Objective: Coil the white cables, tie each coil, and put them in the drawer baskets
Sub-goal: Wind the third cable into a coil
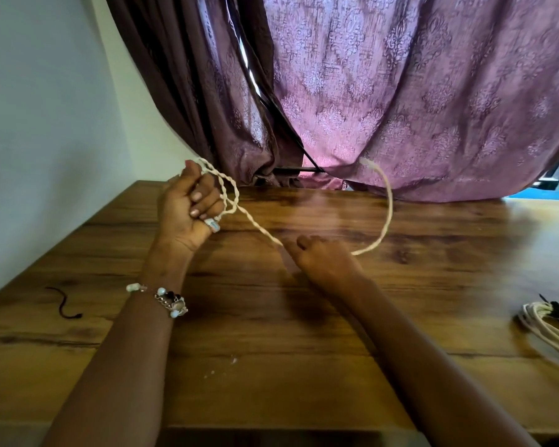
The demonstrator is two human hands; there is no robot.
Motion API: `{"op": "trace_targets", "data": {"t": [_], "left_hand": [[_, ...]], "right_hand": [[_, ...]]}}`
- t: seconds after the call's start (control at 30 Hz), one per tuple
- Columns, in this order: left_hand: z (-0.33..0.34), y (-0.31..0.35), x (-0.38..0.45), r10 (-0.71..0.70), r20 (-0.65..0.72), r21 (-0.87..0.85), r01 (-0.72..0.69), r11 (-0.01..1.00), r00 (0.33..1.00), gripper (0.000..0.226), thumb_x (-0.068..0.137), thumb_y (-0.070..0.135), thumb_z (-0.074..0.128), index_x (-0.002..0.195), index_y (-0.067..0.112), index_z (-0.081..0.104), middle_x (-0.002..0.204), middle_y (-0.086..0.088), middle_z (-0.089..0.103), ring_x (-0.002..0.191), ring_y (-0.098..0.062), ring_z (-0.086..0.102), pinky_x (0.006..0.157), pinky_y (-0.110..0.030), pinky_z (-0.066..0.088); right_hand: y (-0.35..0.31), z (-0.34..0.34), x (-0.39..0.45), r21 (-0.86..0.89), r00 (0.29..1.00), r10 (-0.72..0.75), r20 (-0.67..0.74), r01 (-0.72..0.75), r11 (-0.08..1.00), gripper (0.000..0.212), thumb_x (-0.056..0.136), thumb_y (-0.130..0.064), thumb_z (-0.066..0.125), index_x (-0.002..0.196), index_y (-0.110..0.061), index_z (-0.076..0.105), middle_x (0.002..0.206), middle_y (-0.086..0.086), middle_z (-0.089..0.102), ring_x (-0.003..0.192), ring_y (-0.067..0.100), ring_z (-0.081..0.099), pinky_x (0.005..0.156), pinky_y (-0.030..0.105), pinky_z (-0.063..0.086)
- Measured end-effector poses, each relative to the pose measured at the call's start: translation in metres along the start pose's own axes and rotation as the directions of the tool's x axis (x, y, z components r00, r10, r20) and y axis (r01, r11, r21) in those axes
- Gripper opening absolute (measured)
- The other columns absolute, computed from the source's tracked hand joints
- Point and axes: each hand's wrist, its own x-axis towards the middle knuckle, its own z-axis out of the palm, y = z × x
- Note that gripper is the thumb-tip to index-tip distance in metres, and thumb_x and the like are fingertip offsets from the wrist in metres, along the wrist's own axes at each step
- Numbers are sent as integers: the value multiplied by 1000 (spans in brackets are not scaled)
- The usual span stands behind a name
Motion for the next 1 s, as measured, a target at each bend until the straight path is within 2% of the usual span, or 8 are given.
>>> {"op": "trace_targets", "data": {"t": [0.1,0.2,0.3,0.43,0.57,0.7,0.83,1.0], "left_hand": [[8,-13,0,52,-214,328,21,945,976,29,102,21,38,74,12,39,46,3,43,29,-4,32,33,-12,26],[20,-30,-5,52,-271,625,135,769,961,21,102,18,39,82,12,40,51,-4,58,34,-14,51,34,-19,42],[34,-43,-12,-112,-194,659,214,721,975,16,102,15,38,86,14,39,54,-5,65,42,-16,61,39,-24,51],[43,-51,-23,-368,-44,845,232,483,929,9,100,21,41,93,16,44,47,2,60,32,-7,51,31,-13,36],[41,-56,-24,-517,52,736,318,598,854,41,101,35,28,91,2,51,43,-6,48,24,-7,30,30,-10,24],[43,-65,-27,-664,168,598,460,657,729,57,91,51,27,95,0,51,37,-3,39,24,-4,18,34,-10,21],[45,-67,-28,-665,350,476,487,733,660,35,94,34,47,96,-1,49,38,1,40,25,-2,21,36,-9,23],[38,-52,-18,-505,519,35,573,819,690,25,96,25,51,100,0,51,45,-3,45,28,-7,25,35,-12,31]], "right_hand": [[-10,-2,2,-67,943,-223,-248,213,975,17,82,-19,54,89,-13,69,79,8,64,72,28,65,51,32,48],[-14,-7,-1,-28,865,-293,-408,309,951,14,80,-22,59,88,-18,70,82,4,61,75,23,60,58,31,45],[-11,-19,-2,71,805,-183,-565,268,961,18,86,-27,56,92,-17,70,92,4,58,72,20,56,50,25,32],[14,-18,-9,199,787,-4,-618,161,967,28,87,-39,56,97,-18,72,77,4,60,59,21,58,44,26,37],[43,-15,-13,450,705,261,-660,93,888,24,92,-27,56,98,-11,73,87,5,70,74,22,65,59,35,51],[60,-10,-14,578,561,539,-629,-126,806,37,94,-37,51,91,-7,71,76,9,69,63,27,62,51,38,49],[64,-2,-11,612,567,596,-568,-193,767,47,95,-45,43,90,-6,69,75,10,68,63,30,61,51,41,47],[55,6,-8,669,605,570,-556,-81,739,48,98,-43,37,90,-7,68,71,8,67,60,26,60,52,36,46]]}}
